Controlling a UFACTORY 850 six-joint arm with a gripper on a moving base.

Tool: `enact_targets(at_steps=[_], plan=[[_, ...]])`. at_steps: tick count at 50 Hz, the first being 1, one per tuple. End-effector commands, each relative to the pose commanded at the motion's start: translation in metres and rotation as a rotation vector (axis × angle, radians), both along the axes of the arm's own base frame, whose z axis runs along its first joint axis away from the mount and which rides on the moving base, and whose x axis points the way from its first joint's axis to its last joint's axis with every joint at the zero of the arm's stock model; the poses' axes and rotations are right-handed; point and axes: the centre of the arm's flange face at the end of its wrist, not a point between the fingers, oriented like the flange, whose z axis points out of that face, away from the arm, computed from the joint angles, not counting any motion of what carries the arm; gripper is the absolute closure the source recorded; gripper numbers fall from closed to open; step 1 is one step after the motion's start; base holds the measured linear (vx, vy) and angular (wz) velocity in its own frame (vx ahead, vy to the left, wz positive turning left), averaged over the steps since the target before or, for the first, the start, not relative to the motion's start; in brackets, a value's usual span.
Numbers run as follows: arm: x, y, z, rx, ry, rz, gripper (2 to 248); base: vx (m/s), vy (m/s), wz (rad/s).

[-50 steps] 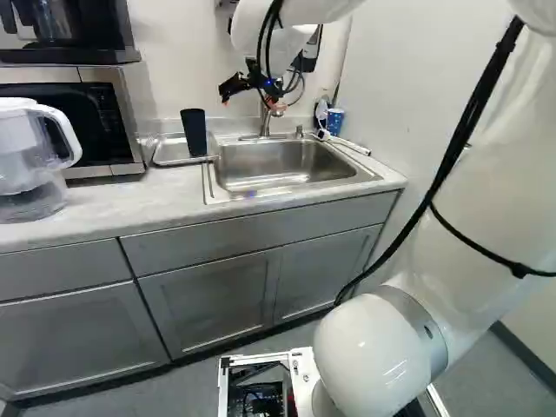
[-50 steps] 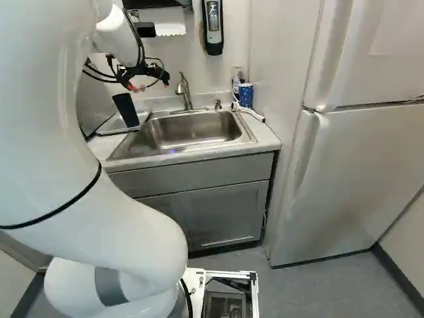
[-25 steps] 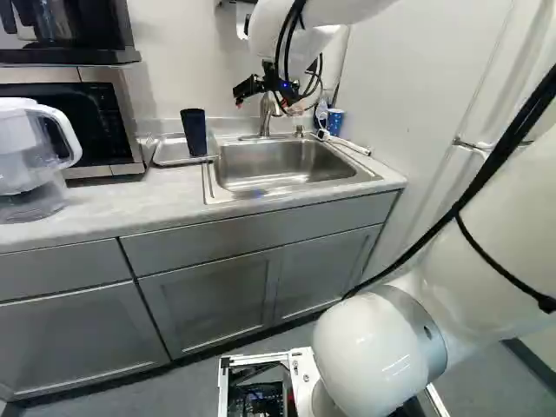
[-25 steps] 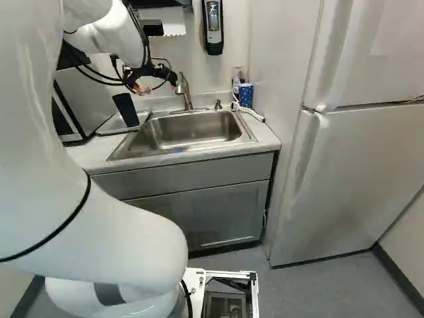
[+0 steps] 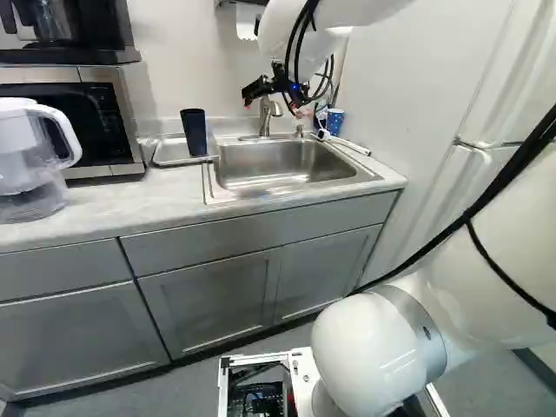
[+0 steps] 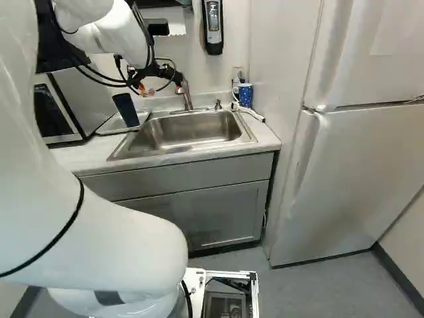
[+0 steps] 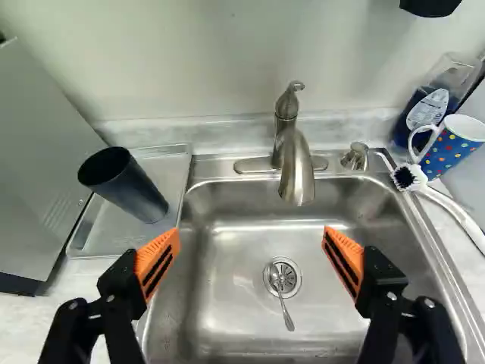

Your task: Rinse the cup and place it in the tray

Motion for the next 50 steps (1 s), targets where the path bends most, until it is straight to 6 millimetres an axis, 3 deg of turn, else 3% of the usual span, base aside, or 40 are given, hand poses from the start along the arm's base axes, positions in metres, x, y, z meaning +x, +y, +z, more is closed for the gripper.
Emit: enact_targets(at_steps=[50], plan=[[0.0000,0.0000,0.0000,0.000,0.000,0.000,3,-0.016,-0.001,0.008]])
